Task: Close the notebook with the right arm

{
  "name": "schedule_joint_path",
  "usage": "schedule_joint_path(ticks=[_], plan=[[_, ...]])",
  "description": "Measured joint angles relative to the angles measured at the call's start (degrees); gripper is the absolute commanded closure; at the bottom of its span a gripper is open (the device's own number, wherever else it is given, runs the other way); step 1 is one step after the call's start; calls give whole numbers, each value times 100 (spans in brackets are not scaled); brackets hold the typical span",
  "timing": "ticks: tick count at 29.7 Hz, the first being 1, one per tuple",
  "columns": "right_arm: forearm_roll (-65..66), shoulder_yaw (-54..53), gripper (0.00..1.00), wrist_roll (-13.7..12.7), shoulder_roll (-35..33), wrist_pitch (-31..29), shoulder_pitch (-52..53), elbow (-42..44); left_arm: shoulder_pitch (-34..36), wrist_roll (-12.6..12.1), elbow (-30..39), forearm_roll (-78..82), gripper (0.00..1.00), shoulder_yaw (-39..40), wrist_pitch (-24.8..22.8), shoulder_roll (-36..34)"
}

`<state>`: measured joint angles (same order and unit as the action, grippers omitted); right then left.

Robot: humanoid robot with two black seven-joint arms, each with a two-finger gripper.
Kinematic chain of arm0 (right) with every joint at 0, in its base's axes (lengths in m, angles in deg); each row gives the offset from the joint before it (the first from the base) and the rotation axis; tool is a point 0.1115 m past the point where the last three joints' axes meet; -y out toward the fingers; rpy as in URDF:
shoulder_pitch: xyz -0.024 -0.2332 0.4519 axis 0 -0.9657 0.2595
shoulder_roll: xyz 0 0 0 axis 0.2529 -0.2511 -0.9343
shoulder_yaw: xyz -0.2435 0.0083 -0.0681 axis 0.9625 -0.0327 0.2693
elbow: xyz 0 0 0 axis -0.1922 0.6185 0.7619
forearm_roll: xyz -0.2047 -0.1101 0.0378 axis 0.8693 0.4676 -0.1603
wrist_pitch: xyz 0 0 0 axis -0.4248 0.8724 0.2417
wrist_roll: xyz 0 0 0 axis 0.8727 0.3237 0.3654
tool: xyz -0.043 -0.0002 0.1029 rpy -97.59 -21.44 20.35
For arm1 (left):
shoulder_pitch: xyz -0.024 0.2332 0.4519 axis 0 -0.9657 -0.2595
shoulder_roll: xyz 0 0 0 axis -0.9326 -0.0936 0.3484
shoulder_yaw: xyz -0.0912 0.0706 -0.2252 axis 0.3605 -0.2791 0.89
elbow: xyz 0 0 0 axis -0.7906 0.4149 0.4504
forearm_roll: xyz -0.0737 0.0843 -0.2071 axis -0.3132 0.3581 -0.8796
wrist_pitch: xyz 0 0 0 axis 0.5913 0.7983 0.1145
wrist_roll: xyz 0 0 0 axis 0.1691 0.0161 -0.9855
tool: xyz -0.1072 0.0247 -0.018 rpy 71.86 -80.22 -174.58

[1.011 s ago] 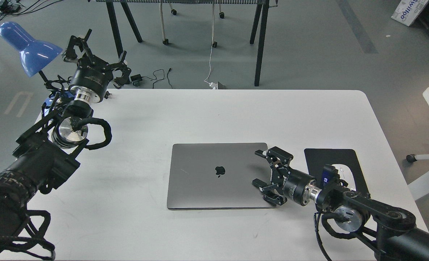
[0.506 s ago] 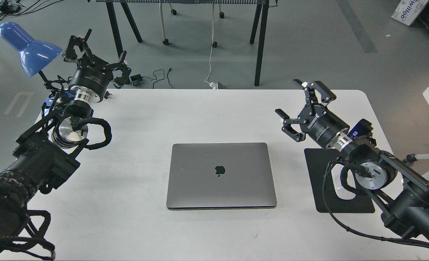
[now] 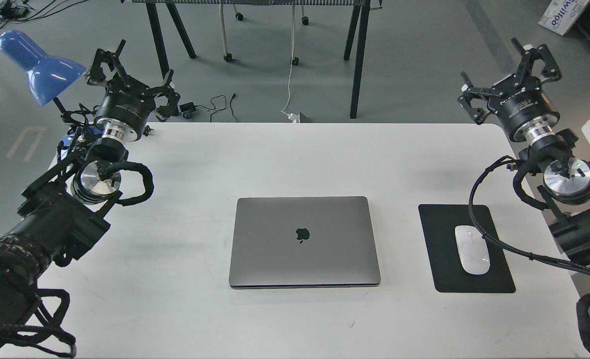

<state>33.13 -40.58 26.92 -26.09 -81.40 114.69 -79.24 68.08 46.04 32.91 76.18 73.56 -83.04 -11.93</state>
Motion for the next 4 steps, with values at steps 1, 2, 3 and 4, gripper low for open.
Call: schedule_joint_path(ticks=[1,2,3,4], plan=[[-13,-11,0,3,1,-12,7,18,0,0,0,0,0,0,0,0],[-21,-16,0,4,2,-17,12,24,0,0,0,-2,0,0,0,0],[-23,-16,0,4,4,-17,17,25,0,0,0,-5,0,0,0,4],[-23,-17,0,4,5,-5,26,25,0,0,0,-7,0,0,0,6]])
